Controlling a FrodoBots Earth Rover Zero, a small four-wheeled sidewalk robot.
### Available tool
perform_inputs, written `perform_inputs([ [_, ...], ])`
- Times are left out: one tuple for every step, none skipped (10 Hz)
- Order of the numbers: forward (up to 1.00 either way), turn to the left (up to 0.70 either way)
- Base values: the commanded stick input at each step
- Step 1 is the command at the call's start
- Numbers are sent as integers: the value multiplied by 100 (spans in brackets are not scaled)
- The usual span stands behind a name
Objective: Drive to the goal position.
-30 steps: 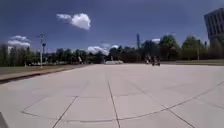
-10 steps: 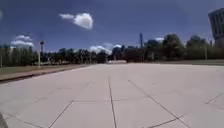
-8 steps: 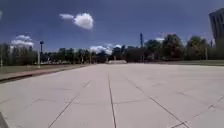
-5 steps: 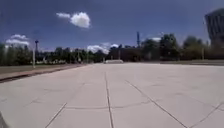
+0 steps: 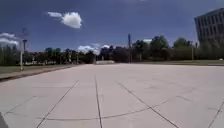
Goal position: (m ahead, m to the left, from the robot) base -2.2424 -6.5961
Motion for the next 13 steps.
perform_inputs([
  [50, 0],
  [50, 0],
  [50, 0],
  [50, 0],
  [50, 0],
  [50, 0],
  [50, 0],
  [50, 0],
  [50, 0],
  [50, 0],
  [50, 0],
  [50, 0],
  [50, 0],
])
